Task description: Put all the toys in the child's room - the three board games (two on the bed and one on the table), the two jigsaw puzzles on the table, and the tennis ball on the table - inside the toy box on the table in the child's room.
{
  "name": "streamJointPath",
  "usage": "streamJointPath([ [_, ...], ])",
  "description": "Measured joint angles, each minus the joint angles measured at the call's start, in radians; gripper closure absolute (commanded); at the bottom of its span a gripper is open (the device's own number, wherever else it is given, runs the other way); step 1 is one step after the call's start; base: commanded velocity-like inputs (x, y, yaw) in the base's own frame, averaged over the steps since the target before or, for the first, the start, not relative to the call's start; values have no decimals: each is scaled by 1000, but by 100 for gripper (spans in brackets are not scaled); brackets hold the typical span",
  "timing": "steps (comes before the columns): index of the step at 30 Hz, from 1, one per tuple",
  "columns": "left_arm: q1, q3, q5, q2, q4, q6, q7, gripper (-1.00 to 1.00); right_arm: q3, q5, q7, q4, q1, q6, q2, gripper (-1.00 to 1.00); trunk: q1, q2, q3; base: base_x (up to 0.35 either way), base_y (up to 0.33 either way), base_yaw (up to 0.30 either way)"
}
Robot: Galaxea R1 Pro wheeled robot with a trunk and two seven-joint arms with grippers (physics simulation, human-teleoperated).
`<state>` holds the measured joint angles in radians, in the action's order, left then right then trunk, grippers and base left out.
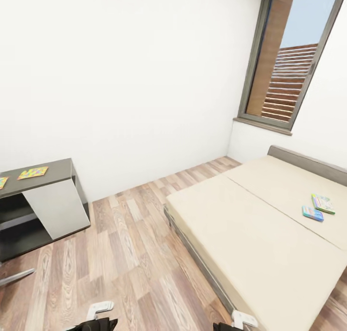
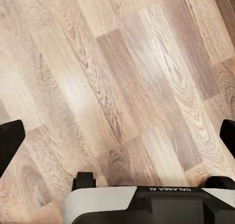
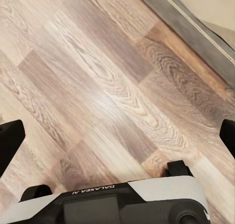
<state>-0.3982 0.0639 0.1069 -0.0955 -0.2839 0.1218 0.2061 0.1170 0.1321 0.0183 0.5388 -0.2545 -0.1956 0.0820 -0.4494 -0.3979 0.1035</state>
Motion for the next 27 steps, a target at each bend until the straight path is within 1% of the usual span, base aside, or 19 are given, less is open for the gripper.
streamJointPath([
  [8, 0, 0, 0, 0, 0, 0, 0, -100, 0, 0, 0, 0, 0, 0, 0, -100, 0, 0, 0, 0, -87, 291],
  [18, 0, 0, 0, 0, 0, 0, 0, -100, 0, 0, 0, 0, 0, 0, 0, -100, 0, 0, 0, 0, -166, 291],
  [27, 0, 0, 0, -1, 0, -1, 2, -100, -1, 0, 0, 2, 0, 0, 2, -100, 0, 0, 0, 0, -43, 291],
])
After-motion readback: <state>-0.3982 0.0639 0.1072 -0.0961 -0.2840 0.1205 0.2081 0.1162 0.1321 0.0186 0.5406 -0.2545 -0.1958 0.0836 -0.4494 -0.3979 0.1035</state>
